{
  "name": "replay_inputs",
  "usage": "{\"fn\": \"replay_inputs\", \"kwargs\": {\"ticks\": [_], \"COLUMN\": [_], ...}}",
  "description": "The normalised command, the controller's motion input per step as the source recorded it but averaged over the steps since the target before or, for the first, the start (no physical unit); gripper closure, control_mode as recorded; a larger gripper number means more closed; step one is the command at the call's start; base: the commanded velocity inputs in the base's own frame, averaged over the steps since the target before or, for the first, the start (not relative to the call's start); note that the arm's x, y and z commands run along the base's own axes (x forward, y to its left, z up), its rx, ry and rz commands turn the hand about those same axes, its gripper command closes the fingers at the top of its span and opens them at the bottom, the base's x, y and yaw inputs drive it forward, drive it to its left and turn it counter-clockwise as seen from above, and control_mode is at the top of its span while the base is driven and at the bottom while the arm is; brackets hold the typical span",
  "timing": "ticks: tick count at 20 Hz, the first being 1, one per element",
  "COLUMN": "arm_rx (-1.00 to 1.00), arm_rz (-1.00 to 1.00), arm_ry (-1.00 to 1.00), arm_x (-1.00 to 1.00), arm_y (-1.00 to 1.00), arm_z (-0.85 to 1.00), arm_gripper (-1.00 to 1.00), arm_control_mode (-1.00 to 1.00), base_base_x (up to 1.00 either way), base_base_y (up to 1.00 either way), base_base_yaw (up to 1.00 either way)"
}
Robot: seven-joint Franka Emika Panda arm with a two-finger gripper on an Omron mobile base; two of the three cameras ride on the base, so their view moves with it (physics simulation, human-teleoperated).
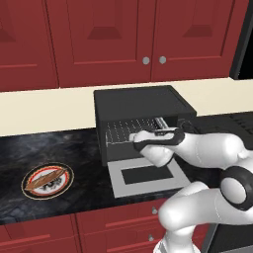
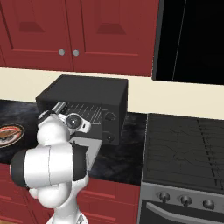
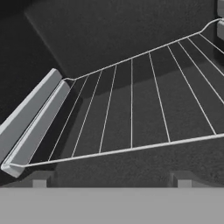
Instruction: Pull the toaster oven rack outwards. Pick up the baguette from the plate and place it on the toaster oven rack. Close the toaster oven door fully and set the temperature to the lowest setting.
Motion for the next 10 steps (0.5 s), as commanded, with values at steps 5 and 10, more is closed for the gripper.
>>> {"fn": "replay_inputs", "kwargs": {"ticks": [5, 10], "arm_rx": [0.01, 0.07], "arm_rz": [-0.01, 0.0], "arm_ry": [-0.03, -0.02], "arm_x": [0.18, 0.11], "arm_y": [-0.14, -0.1], "arm_z": [0.0, -0.05], "arm_gripper": [-1.0, -1.0], "arm_control_mode": [-1.0, -1.0], "base_base_x": [0.0, 0.0], "base_base_y": [0.0, 0.0], "base_base_yaw": [0.0, 0.0]}}
